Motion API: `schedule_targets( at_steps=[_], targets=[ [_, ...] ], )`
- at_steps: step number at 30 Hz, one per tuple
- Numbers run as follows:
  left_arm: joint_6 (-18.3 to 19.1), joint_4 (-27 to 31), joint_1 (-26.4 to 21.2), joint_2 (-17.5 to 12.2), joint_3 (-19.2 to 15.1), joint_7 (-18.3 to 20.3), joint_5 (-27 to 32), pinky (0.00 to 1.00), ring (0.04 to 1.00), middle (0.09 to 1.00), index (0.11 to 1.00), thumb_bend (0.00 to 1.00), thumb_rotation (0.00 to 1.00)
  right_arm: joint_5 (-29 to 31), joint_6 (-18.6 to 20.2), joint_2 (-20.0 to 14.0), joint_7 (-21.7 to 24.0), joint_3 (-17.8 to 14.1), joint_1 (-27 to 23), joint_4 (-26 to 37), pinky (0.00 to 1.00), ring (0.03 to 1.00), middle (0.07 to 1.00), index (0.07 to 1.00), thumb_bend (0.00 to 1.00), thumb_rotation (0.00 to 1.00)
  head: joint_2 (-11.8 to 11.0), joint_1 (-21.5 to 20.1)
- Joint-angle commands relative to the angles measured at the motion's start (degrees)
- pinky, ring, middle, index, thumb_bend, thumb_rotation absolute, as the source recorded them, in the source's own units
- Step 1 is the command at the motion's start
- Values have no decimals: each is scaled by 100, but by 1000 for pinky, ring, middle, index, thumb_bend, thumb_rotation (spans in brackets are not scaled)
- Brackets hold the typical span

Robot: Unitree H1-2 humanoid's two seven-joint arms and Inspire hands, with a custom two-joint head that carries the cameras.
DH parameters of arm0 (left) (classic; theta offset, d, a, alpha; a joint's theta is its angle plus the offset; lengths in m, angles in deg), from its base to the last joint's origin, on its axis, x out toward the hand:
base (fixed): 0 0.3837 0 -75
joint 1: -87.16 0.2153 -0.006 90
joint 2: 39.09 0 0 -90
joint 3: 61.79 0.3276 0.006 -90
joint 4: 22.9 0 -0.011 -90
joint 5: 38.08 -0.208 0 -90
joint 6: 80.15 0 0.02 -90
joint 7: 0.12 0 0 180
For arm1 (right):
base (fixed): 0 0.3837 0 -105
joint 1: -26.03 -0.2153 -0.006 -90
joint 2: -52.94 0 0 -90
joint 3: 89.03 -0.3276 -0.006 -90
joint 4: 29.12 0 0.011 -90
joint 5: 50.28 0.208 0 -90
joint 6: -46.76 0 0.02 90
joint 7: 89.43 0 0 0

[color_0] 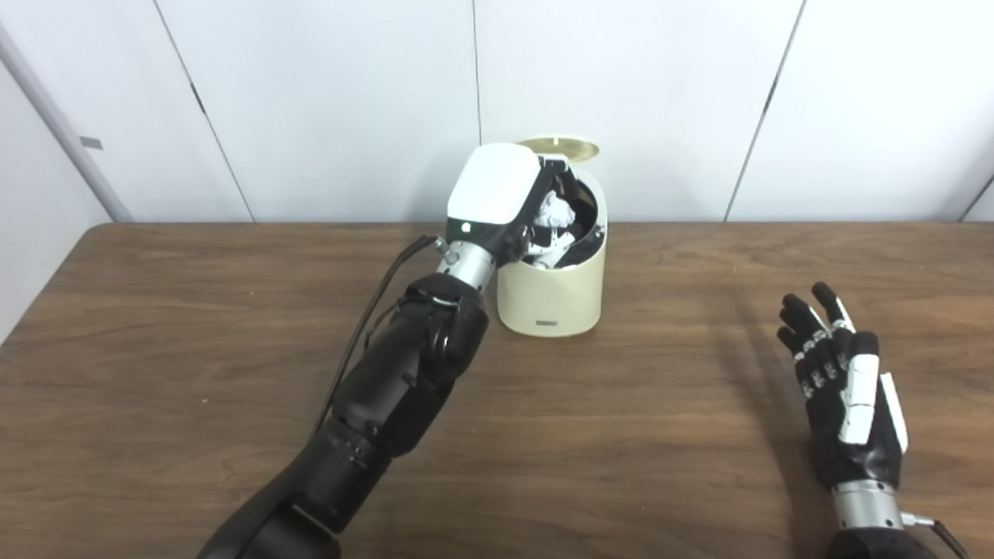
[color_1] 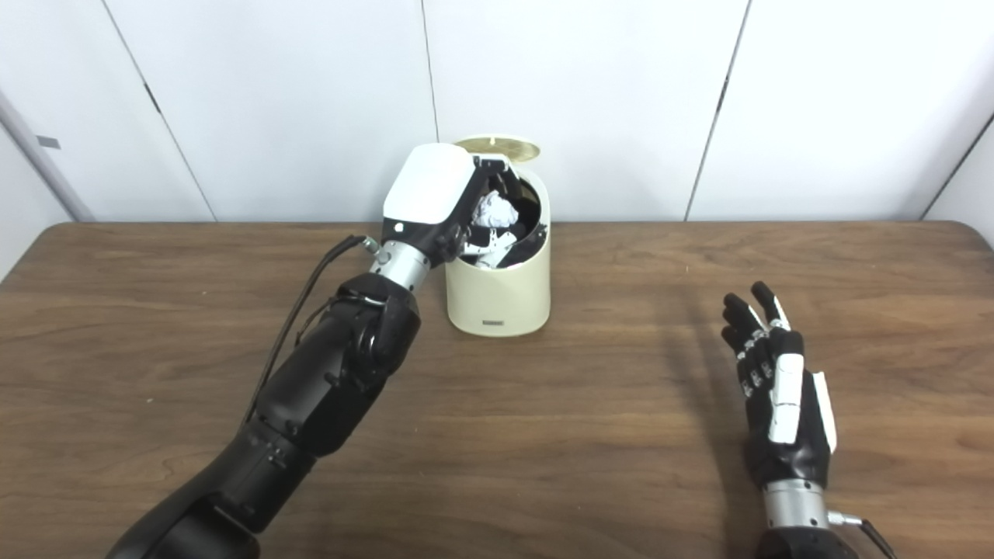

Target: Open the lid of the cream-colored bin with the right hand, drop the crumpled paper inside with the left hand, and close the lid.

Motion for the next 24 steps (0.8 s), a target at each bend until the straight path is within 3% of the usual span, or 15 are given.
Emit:
schedule_targets(
  at_steps=[1, 6, 10, 12, 14, 24],
  targets=[
    [96, 149, -200, -31, 29, 123, -85, 421, 420, 497, 512, 503, 0, 19, -141, 132, 30, 70, 248, -307, 901, 904, 860, 936, 490, 1000, 3, -3],
    [368, 368, -183, -38, 57, 513, -150, 437, 541, 494, 496, 524, 0, 16, -110, 141, 25, 85, 247, -279, 904, 910, 865, 934, 494, 1000, 10, -7],
    [488, 486, -184, -51, 102, 676, -220, 442, 555, 490, 496, 525, 0, 39, -119, 146, 35, 86, 243, -281, 900, 906, 865, 933, 500, 995, 16, -3],
    [584, 528, -190, -50, 125, 770, -285, 463, 576, 592, 494, 524, 47, 43, -81, 152, 25, 87, 243, -255, 898, 906, 865, 934, 504, 989, 19, 5],
    [636, 543, -200, -51, 141, 827, -347, 483, 592, 623, 494, 524, 59, 40, -84, 138, 40, 94, 241, -258, 903, 909, 866, 938, 508, 995, 24, 7],
    [706, 590, -209, 2, 78, 914, -230, 507, 621, 651, 494, 524, 61, 30, -117, 133, 32, 85, 193, -364, 888, 899, 854, 930, 497, 998, 5, 2]
  ],
)
